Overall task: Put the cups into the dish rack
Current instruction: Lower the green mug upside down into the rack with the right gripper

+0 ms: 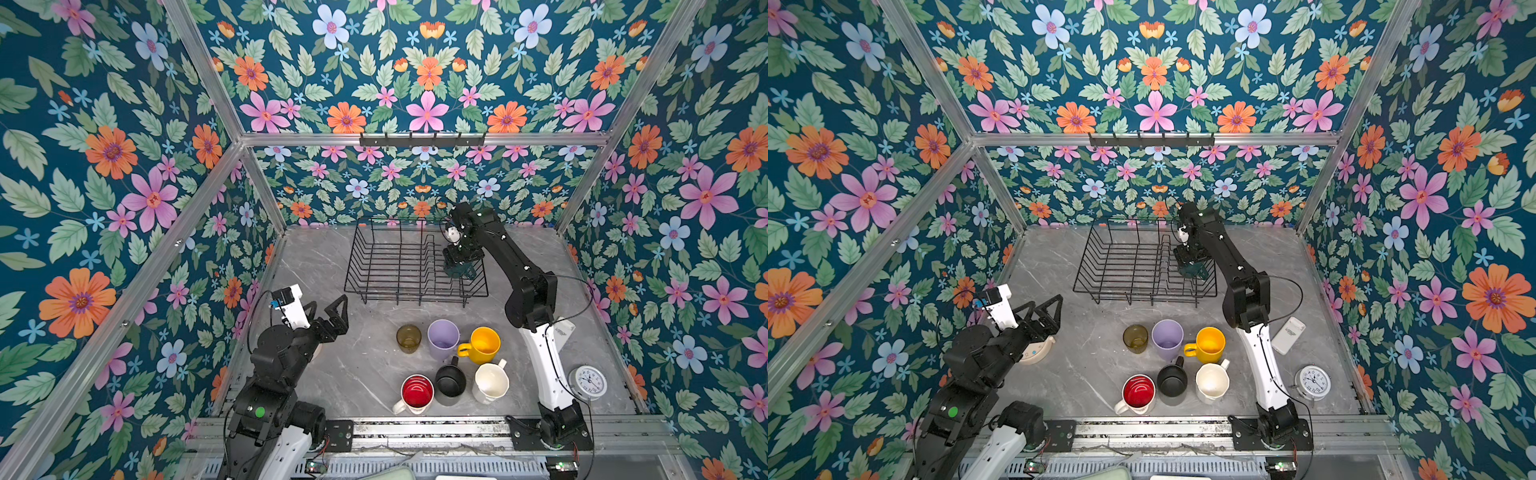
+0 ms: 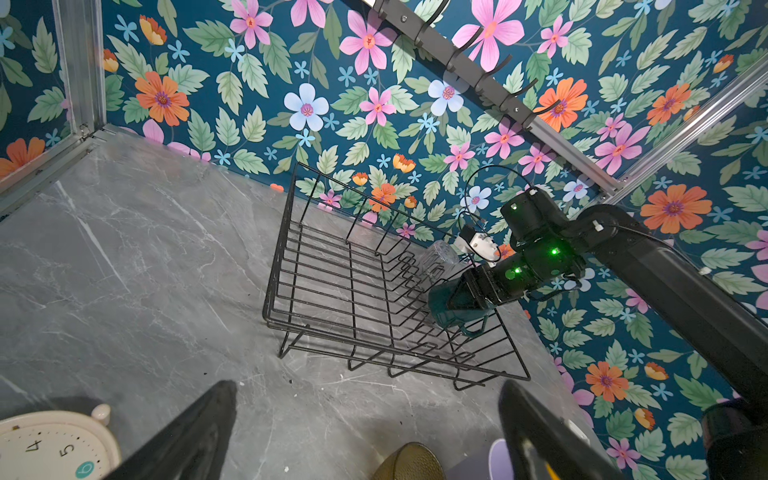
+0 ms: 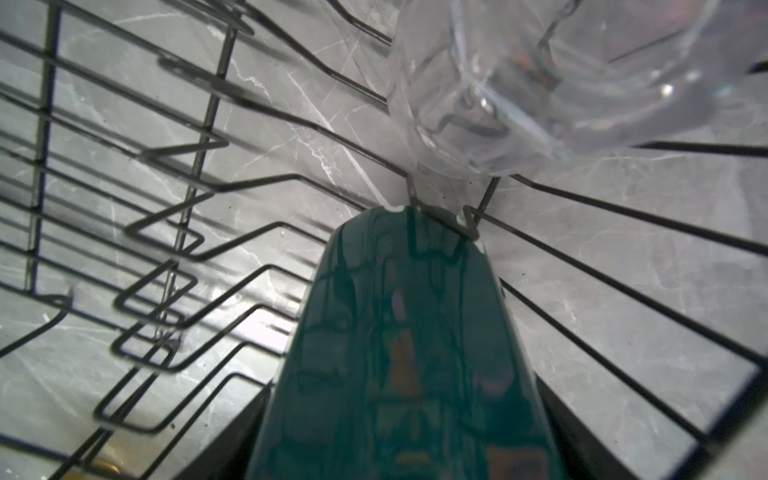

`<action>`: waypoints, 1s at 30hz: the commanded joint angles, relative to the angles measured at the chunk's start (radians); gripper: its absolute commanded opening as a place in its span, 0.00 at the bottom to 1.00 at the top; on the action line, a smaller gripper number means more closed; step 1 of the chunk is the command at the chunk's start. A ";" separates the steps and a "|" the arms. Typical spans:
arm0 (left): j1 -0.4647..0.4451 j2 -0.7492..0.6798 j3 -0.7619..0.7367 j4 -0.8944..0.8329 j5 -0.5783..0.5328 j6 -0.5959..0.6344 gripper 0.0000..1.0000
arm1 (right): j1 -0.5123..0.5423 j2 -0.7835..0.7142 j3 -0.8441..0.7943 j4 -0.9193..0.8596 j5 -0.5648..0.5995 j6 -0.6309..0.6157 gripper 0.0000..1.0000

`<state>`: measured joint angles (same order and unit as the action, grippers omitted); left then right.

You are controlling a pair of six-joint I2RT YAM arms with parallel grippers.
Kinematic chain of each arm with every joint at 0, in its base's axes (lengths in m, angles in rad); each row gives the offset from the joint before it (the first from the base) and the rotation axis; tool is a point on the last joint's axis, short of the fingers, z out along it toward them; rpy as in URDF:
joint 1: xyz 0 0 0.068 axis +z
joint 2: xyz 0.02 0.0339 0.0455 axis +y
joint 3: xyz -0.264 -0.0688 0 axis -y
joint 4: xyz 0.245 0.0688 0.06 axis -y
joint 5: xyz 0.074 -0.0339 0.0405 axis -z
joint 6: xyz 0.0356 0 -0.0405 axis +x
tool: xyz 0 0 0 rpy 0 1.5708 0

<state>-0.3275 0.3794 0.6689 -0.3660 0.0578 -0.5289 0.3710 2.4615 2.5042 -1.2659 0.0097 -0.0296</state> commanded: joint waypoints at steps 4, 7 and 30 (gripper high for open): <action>0.001 -0.004 -0.004 0.005 -0.007 0.008 1.00 | 0.000 0.002 -0.018 0.005 0.000 0.003 0.71; 0.001 -0.004 -0.006 0.003 -0.009 0.009 1.00 | 0.001 0.005 -0.022 0.011 -0.009 0.008 0.74; 0.002 -0.007 -0.002 -0.019 -0.032 0.017 1.00 | 0.000 -0.073 -0.036 0.045 -0.025 0.030 0.89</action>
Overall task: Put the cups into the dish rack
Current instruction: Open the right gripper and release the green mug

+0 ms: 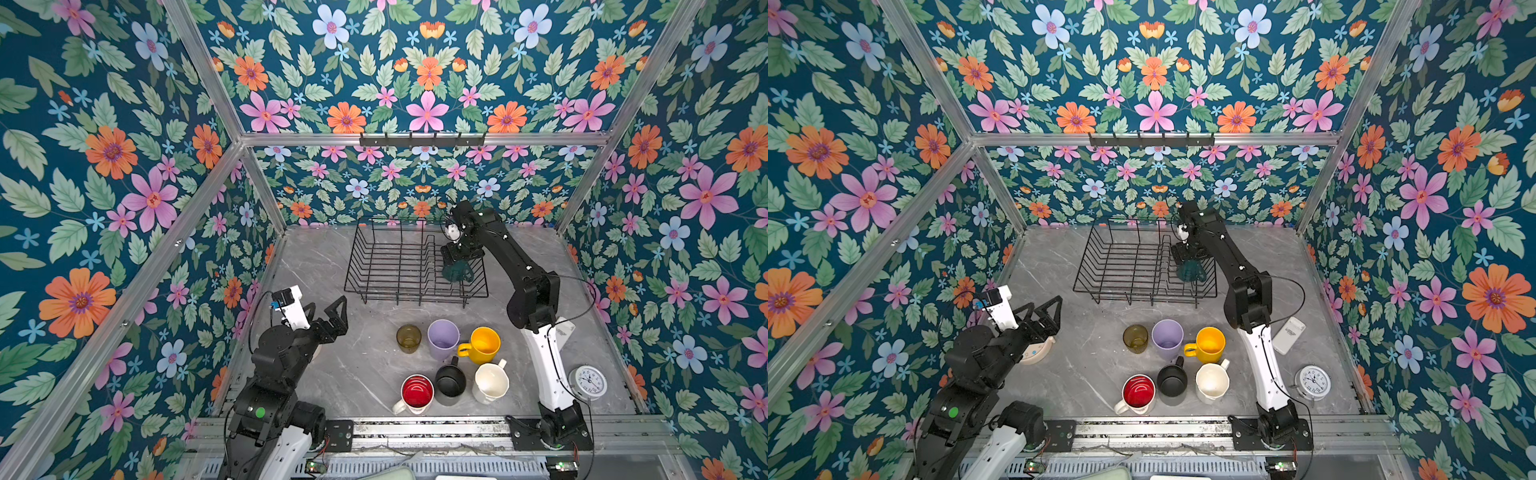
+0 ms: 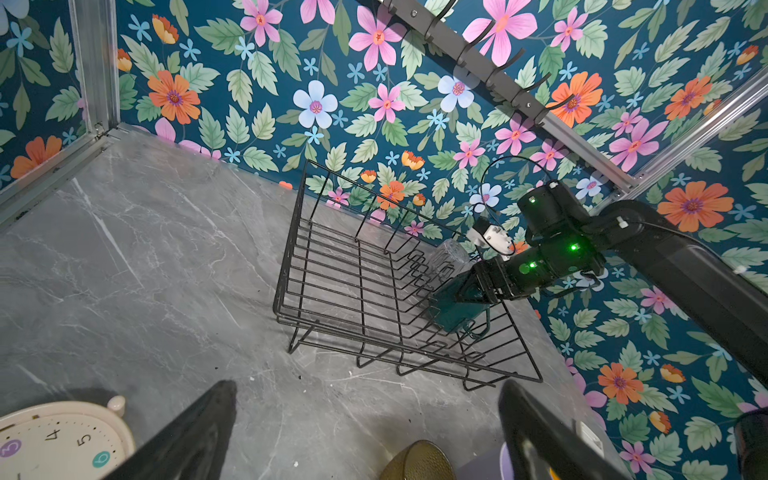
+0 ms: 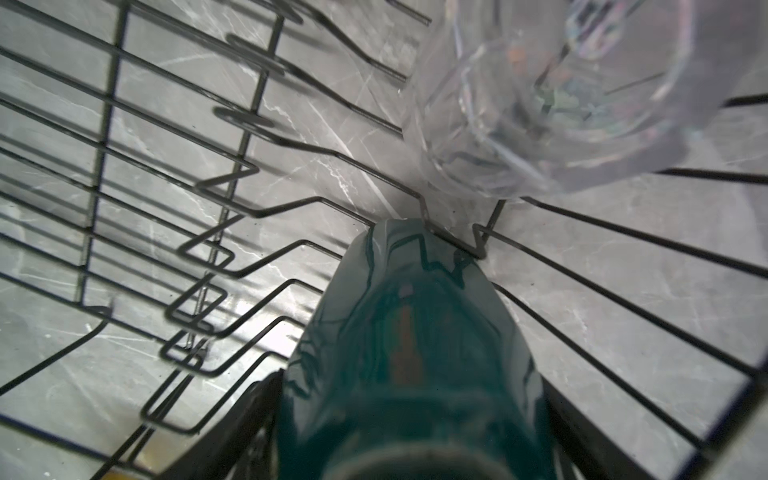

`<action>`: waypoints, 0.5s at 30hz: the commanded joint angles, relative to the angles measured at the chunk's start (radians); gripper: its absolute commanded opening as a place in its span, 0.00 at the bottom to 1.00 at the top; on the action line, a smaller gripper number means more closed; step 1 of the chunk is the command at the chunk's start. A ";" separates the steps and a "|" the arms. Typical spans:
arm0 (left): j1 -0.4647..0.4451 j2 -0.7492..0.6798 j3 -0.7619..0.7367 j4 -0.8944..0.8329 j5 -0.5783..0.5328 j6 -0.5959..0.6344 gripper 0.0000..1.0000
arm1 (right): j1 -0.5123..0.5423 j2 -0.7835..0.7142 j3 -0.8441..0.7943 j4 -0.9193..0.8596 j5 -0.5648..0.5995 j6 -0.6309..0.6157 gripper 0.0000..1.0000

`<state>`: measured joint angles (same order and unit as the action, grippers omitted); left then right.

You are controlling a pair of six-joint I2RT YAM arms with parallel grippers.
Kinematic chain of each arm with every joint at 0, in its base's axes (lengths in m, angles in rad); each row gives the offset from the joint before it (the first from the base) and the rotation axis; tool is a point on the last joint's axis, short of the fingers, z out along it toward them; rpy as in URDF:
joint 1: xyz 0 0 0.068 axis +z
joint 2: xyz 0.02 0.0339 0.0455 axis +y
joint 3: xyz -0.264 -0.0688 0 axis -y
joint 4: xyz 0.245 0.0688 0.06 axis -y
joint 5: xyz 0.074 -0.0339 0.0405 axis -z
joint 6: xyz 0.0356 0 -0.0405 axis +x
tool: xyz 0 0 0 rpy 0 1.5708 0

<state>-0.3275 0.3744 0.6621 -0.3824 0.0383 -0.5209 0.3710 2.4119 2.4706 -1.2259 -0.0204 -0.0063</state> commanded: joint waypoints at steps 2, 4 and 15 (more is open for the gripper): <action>0.002 -0.002 0.008 -0.008 -0.014 0.008 1.00 | 0.001 -0.050 -0.018 0.010 0.008 0.011 0.89; 0.002 0.001 0.011 -0.015 -0.015 0.007 1.00 | 0.001 -0.092 -0.050 0.029 0.008 0.019 0.89; 0.001 -0.003 0.022 -0.038 -0.012 -0.012 0.99 | 0.021 -0.578 -0.620 0.339 -0.028 0.133 0.89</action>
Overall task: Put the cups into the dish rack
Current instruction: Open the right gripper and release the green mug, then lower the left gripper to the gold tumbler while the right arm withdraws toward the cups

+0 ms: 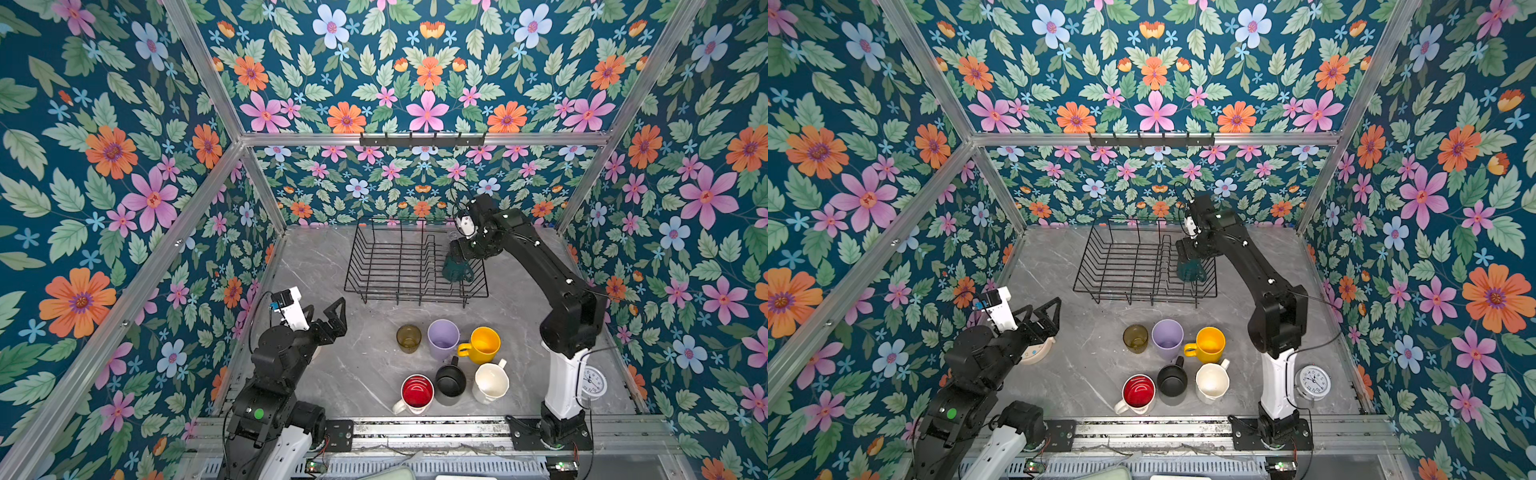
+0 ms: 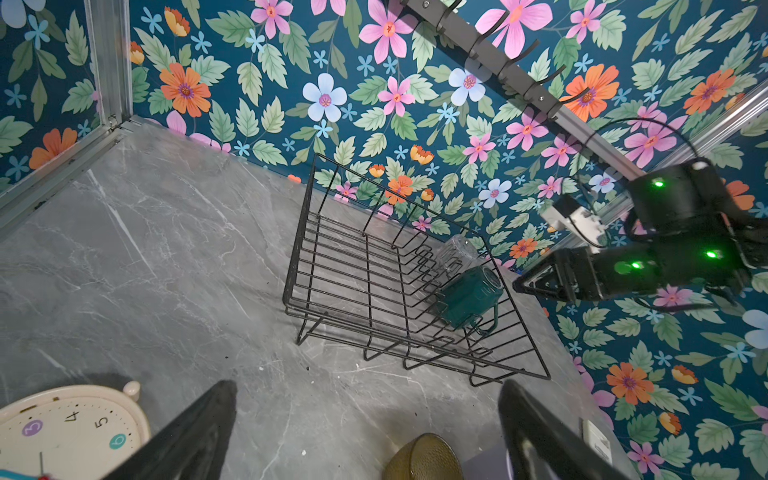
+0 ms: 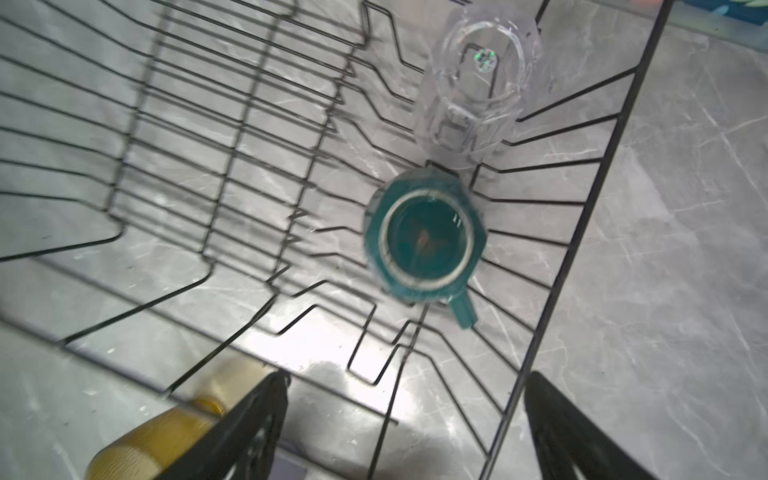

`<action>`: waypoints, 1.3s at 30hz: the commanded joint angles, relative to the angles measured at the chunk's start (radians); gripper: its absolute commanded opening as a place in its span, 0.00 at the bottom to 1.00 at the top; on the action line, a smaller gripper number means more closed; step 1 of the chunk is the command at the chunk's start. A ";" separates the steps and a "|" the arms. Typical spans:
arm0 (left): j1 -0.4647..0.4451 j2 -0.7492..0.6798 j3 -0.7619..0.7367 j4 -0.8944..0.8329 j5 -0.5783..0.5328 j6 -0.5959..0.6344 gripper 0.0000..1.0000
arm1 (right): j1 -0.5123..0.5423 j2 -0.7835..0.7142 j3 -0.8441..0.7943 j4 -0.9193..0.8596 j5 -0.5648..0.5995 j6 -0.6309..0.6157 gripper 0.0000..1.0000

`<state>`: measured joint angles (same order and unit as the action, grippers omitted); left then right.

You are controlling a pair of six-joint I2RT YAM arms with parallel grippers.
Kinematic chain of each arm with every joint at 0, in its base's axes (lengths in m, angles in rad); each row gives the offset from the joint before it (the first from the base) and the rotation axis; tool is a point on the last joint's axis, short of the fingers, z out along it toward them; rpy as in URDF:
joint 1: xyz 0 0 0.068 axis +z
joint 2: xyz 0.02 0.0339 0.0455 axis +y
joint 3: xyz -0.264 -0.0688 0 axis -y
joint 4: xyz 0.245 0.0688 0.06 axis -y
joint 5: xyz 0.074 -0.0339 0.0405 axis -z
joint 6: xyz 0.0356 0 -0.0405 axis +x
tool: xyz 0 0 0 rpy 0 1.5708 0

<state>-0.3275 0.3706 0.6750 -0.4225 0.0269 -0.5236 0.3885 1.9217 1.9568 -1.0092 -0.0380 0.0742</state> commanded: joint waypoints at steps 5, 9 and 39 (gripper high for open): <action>0.001 0.017 0.010 0.014 0.014 -0.028 0.99 | 0.016 -0.371 -0.384 0.224 -0.044 0.119 0.88; 0.001 0.050 0.011 0.019 0.046 -0.039 0.98 | 0.040 -0.543 -0.561 0.257 -0.027 0.158 0.88; -0.429 0.442 0.070 -0.058 0.036 -0.163 0.73 | 0.061 -0.907 -0.950 0.377 -0.097 0.282 0.88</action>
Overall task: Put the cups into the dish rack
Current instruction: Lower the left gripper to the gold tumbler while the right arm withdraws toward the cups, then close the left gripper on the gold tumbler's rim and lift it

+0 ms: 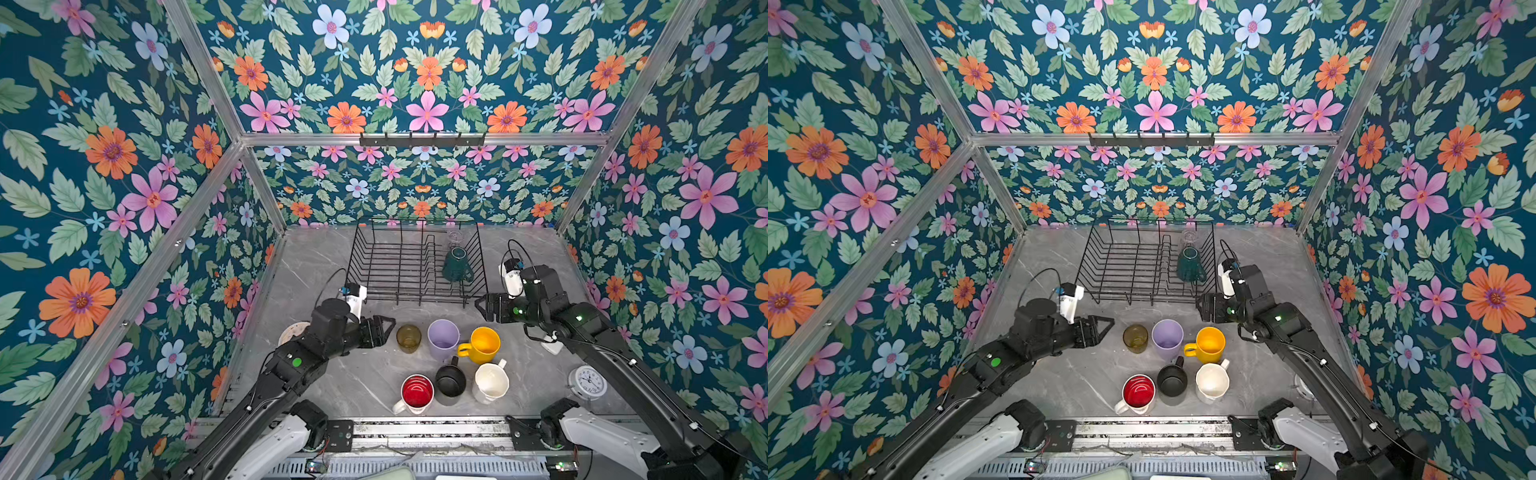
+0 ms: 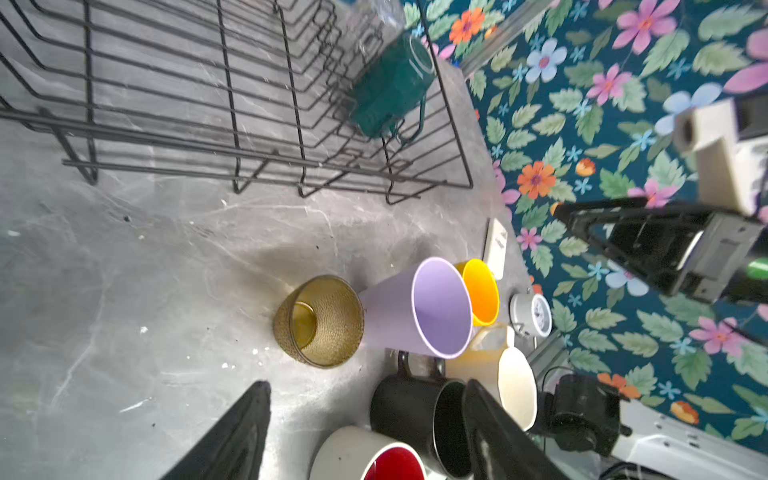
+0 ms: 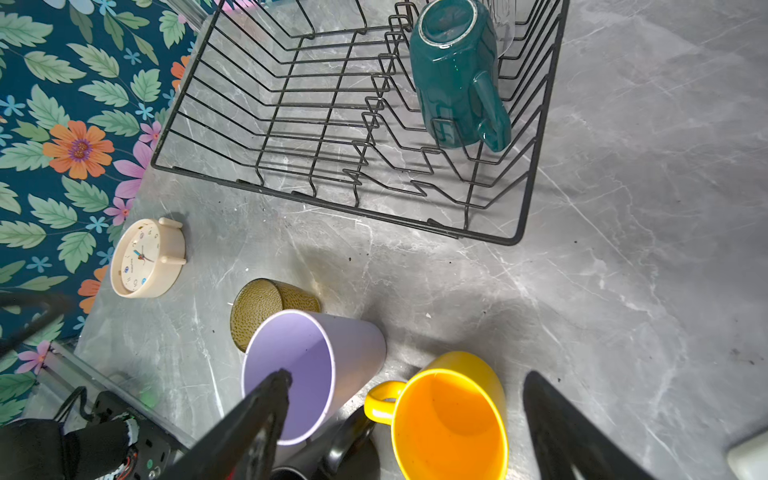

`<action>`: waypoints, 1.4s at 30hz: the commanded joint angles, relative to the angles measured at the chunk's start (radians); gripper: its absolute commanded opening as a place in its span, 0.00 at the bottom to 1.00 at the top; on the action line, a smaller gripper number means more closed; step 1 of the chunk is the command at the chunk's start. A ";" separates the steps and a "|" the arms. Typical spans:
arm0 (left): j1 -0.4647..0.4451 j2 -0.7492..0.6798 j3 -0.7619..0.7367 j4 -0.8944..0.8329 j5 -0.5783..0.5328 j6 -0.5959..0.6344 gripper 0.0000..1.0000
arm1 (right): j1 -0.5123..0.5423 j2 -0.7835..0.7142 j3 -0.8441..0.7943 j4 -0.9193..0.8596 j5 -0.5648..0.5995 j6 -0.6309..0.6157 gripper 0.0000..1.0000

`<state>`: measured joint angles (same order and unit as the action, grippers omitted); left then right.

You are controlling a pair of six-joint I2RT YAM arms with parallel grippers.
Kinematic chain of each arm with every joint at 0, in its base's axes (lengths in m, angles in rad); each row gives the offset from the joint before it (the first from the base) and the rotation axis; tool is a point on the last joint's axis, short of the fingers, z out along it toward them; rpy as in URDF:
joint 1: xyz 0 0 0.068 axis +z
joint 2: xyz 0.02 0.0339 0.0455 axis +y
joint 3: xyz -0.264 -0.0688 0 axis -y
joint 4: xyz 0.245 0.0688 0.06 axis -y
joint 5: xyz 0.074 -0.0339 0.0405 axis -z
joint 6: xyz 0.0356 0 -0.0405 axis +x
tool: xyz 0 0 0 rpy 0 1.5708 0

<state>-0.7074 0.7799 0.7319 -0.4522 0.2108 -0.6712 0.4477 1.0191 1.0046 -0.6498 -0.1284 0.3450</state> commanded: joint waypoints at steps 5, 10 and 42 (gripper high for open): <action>-0.132 0.141 0.052 -0.103 -0.261 -0.022 0.70 | 0.004 -0.023 -0.009 0.006 -0.002 0.011 0.88; -0.170 0.245 0.082 -0.112 -0.304 -0.028 0.68 | 0.004 -0.032 -0.017 -0.008 0.003 0.010 0.89; -0.193 0.609 0.143 -0.022 -0.330 -0.031 0.51 | 0.004 -0.076 -0.087 0.007 0.004 -0.023 0.96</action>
<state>-0.9012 1.3796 0.8688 -0.4877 -0.1062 -0.7033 0.4515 0.9478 0.9203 -0.6666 -0.1242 0.3321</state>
